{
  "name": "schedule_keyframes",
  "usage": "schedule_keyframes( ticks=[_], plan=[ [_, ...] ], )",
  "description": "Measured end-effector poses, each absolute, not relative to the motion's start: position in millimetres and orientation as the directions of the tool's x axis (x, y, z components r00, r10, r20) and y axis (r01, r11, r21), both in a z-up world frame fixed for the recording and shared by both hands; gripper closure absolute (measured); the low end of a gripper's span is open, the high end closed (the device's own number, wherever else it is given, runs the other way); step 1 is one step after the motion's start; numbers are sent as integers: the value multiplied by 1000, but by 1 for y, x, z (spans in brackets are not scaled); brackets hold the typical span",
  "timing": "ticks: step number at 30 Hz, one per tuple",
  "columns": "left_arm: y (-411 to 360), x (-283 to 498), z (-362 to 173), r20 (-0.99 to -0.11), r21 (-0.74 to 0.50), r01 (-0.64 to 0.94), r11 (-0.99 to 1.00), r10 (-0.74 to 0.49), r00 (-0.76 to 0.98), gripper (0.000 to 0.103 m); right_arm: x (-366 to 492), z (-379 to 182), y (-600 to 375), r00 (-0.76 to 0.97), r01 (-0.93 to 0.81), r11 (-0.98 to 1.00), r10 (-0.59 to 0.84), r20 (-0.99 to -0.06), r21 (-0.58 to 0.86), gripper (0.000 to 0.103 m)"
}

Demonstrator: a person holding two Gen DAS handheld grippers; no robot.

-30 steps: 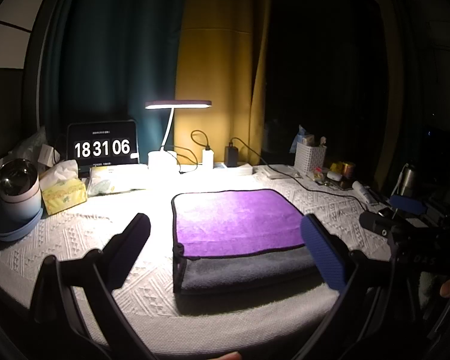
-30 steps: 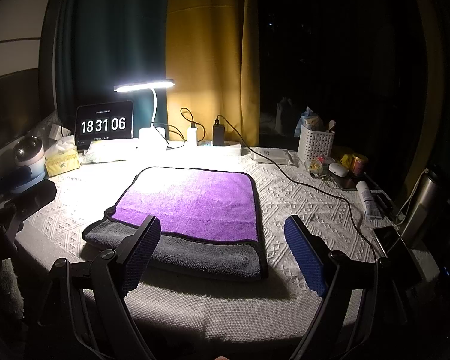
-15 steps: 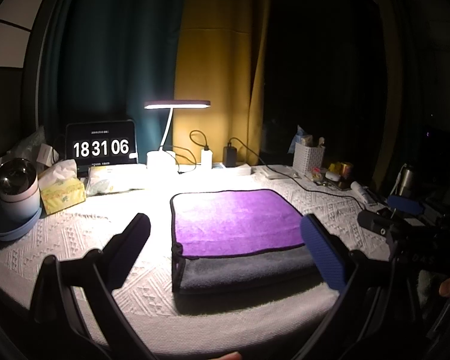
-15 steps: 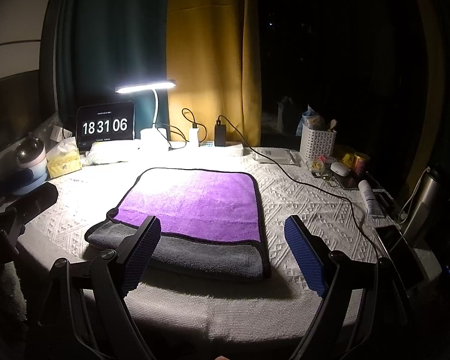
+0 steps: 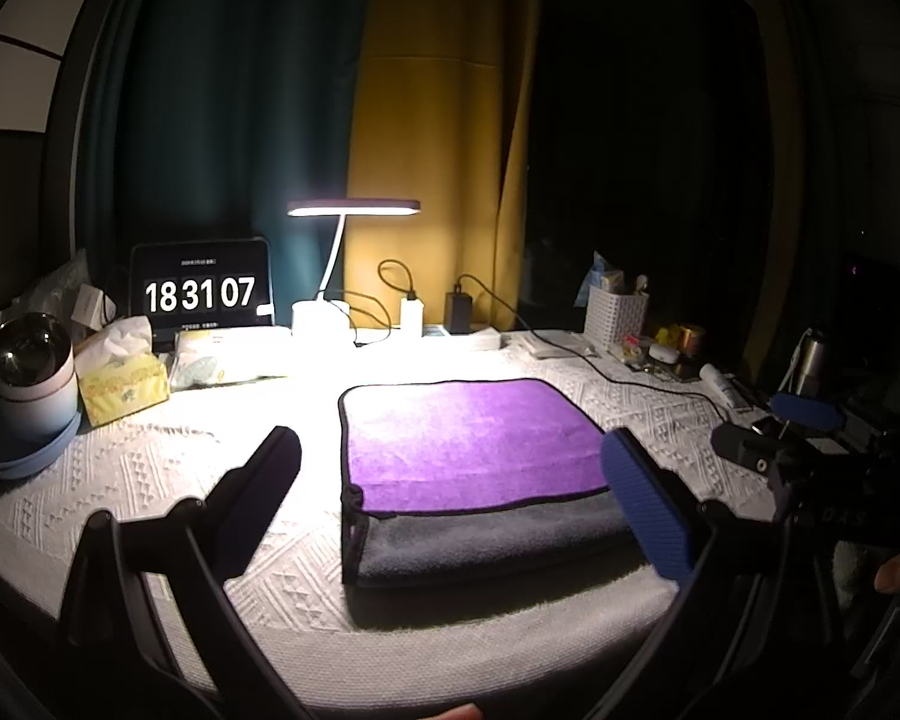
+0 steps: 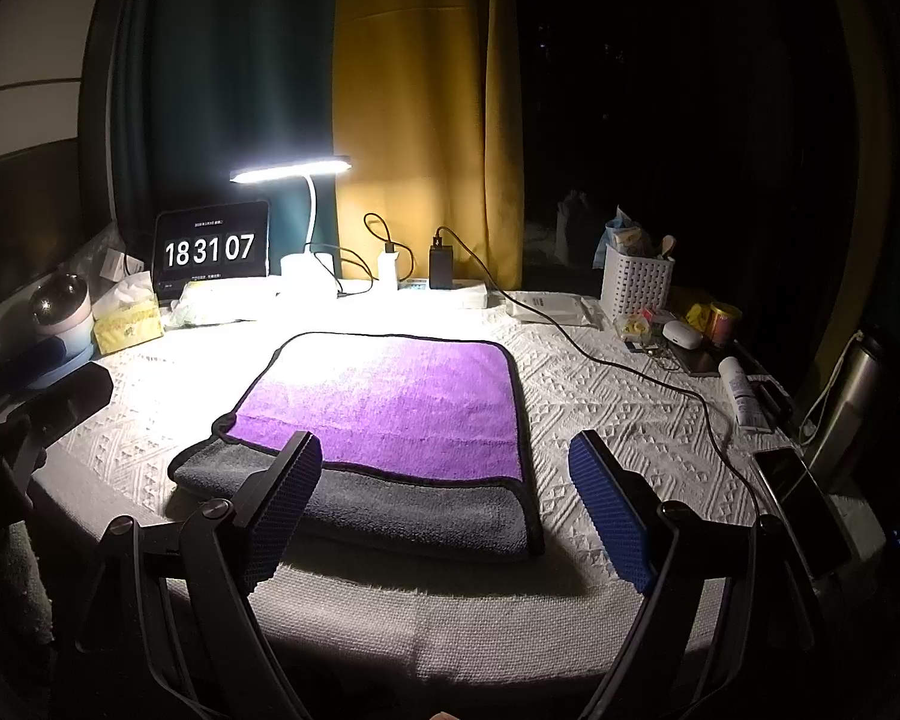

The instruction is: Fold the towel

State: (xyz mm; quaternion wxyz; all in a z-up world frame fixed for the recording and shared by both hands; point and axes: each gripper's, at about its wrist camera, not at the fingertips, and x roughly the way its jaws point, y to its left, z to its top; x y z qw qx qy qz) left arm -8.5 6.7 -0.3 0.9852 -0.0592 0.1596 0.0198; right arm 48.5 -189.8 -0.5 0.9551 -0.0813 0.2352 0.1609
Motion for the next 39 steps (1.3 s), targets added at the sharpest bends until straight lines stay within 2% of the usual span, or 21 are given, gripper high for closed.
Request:
schedule_keyframes(
  ticks=[9,28,34,37,39],
  plan=[
    [7,8,-6,-362,-111,-58,992,14,932,2,62,-9,-192,822,-345,936,267,-502,-68,16],
    [31,85,-67,-597,-132,-98,986,0,802,3,128,-53,-207,745,-330,944,243,-622,-27,17],
    [35,105,-80,-650,-143,-100,985,-17,760,4,148,-69,-213,706,-333,943,247,-664,-4,28],
    [35,110,-85,-674,-146,-99,984,-26,738,13,156,-77,-216,681,-334,943,250,-688,12,36],
    [37,114,-90,-693,-157,-110,981,-30,720,14,160,-82,-216,666,-338,941,254,-701,21,40]
  ],
)
